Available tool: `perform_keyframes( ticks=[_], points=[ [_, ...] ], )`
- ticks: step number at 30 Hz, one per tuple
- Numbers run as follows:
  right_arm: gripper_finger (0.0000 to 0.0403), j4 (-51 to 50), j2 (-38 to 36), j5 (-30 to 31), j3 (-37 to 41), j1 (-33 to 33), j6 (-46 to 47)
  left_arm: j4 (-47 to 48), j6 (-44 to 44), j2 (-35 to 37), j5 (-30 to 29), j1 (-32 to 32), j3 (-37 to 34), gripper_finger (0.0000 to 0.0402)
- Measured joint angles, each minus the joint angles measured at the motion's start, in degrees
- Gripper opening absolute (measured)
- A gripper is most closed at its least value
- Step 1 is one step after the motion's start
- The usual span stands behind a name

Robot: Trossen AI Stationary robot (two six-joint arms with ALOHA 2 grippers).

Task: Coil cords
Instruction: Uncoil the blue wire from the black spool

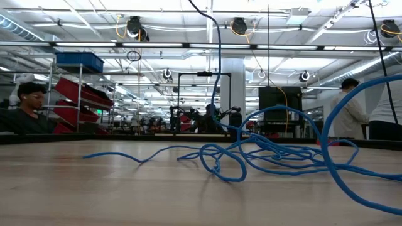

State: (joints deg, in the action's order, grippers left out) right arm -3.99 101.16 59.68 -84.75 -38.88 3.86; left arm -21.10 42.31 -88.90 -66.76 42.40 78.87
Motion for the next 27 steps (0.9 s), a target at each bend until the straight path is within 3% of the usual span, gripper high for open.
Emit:
perform_keyframes(
  ticks=[5, 13, 21, 27],
  points=[
    [0.0000, 3.57, 0.00, -0.07, -0.02, -0.70, -2.27, 2.07, -3.50, 0.00, -4.86, -1.14, 0.02, 0.0002],
    [0.0000, 7.25, 0.00, -3.08, -0.04, -1.00, -4.81, 2.81, -4.47, -0.02, -6.92, -1.34, 0.02, 0.0002],
    [0.0000, 12.48, 0.00, -2.54, -0.80, -3.03, -11.56, 9.56, -2.70, -0.02, -8.28, -1.41, 0.02, 0.0002],
    [0.0000, 12.04, -0.04, 5.72, -3.98, -6.21, -18.39, 13.18, 6.94, -0.02, -8.75, 0.65, 0.02, 0.0002]
  ],
)
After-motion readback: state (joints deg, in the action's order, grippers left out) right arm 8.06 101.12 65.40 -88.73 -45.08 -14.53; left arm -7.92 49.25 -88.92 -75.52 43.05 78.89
